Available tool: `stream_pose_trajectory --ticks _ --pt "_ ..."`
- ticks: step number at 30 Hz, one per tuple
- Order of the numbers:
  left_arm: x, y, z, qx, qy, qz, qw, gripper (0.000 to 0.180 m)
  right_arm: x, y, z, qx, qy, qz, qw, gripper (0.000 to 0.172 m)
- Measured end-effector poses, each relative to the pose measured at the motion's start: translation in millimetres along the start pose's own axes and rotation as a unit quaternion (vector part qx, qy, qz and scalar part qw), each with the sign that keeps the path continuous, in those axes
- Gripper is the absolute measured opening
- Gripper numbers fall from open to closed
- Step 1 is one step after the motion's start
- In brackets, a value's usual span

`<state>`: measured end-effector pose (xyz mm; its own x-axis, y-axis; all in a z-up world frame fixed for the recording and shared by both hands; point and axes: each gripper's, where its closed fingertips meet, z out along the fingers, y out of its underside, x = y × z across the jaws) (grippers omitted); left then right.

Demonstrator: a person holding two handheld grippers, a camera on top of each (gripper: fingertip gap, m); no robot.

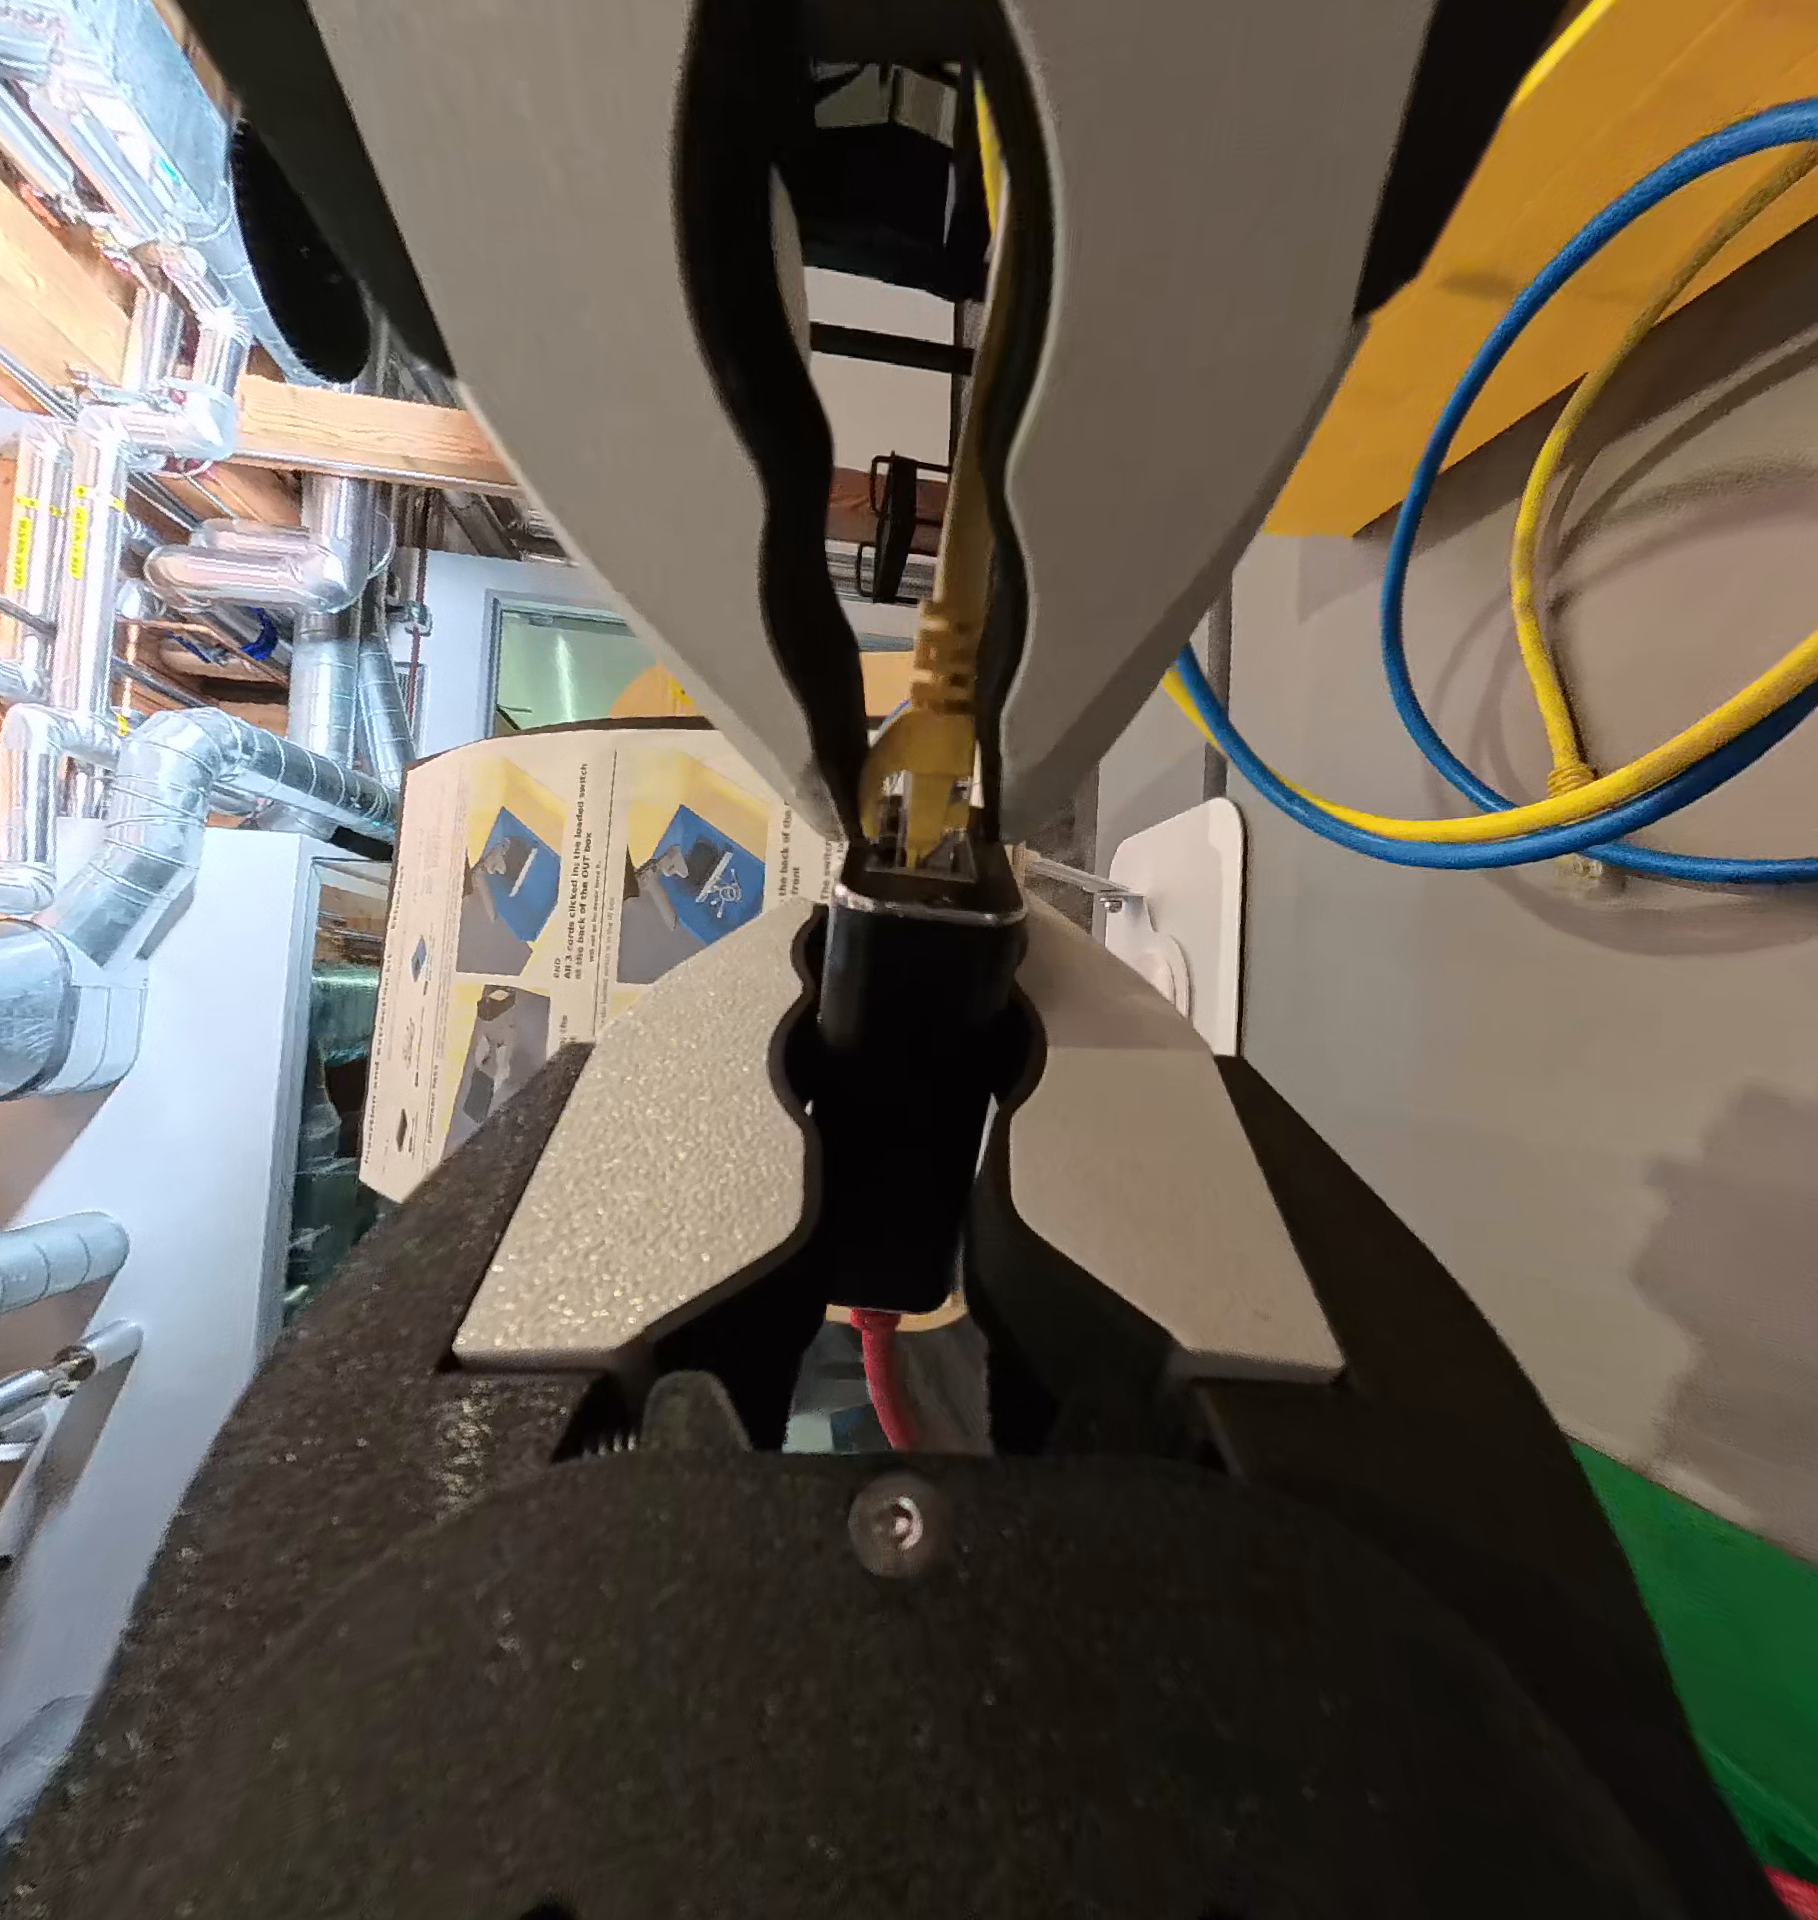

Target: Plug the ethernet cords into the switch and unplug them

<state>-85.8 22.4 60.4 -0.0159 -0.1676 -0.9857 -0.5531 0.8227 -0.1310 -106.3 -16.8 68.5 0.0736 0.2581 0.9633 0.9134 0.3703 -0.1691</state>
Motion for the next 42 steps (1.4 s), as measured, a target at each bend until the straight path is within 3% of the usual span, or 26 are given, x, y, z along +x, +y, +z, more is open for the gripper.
stream_pose_trajectory --ticks 1,20,42 --pt "0 0 0 0.000 -0.004 0.005 1.000 0.027 -1 0 0 -0.001 -0.005 0.001 1.000 0.015" --pt "36 0 17 0.008 0.064 -0.005 0.998 0.028 -31 18 1 -0.050 -0.110 0.021 0.992 0.015" --pt "46 -15 15 0.038 0.097 -0.021 0.994 0.028 -37 17 -12 -0.053 -0.144 0.024 0.988 0.016"
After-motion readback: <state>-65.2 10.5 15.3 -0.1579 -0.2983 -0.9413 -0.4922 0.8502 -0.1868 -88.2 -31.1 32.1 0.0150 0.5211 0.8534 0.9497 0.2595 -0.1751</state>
